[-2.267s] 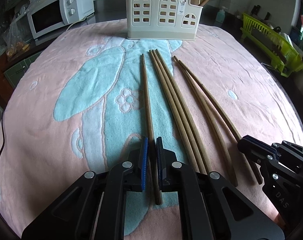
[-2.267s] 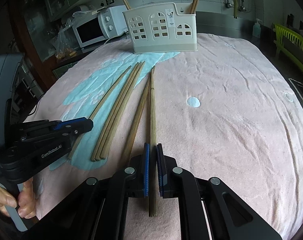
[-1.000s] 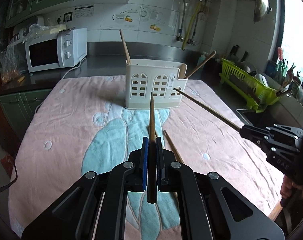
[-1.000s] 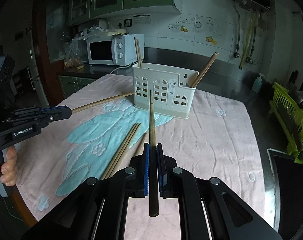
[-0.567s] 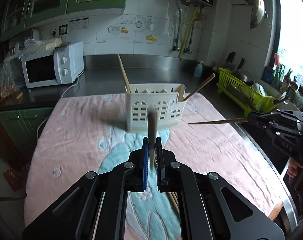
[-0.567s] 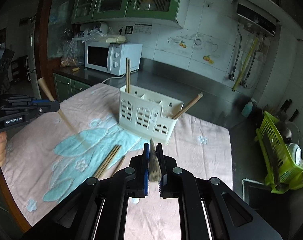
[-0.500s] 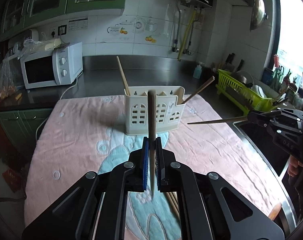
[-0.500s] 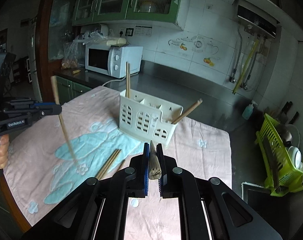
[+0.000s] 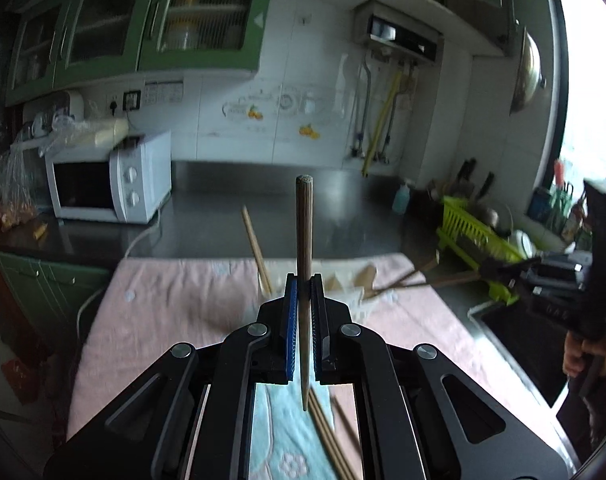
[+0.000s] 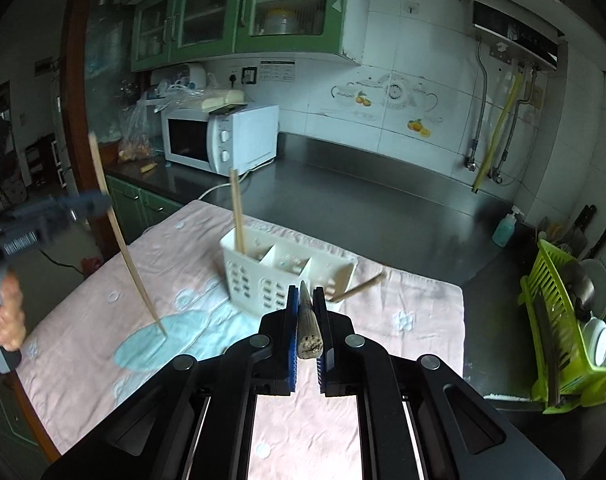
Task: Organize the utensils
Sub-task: 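Lower the left tool's chopstick into the holder while the right tool lowers its own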
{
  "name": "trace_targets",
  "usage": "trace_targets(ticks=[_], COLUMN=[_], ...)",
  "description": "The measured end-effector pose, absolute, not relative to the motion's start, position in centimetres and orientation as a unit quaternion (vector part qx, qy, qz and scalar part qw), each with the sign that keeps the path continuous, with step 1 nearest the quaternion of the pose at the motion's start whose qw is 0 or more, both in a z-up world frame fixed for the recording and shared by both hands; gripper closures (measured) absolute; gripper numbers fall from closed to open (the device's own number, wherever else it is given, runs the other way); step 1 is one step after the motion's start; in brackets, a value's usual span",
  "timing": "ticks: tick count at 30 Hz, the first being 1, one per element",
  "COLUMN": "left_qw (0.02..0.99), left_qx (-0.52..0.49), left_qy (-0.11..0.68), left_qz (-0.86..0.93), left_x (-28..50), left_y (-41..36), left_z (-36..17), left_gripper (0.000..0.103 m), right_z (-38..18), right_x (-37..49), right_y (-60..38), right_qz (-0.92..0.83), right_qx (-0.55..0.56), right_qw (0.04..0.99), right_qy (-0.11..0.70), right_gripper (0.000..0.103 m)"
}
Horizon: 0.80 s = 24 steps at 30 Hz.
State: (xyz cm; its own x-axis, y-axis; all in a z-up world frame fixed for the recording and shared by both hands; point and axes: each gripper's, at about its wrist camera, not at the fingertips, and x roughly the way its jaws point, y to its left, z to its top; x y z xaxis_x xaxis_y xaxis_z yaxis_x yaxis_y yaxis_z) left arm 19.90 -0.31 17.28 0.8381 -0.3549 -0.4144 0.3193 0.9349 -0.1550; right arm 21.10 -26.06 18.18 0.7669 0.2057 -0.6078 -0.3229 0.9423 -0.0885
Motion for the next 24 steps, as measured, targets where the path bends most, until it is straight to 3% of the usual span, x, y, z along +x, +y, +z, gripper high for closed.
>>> trace_targets(ticks=[11,24], left_qw=[0.976,0.968], left_qx=[-0.050,-0.062], left_qy=[0.155,0.203], left_qz=[-0.146,-0.131], left_x=[26.6,34.8], left_y=[-1.4,-2.7], left_z=[22.5,17.9], left_gripper=[0.098,0.098], right_z=[17.1,14.2], right_x=[28.6,32.9], right_y=[-26.0,-25.8], right_qz=[0.129,0.137], right_qx=[-0.117,-0.111], right_qw=[0.905,0.882], right_qy=[0.389,0.437], right_gripper=[0.096,0.096])
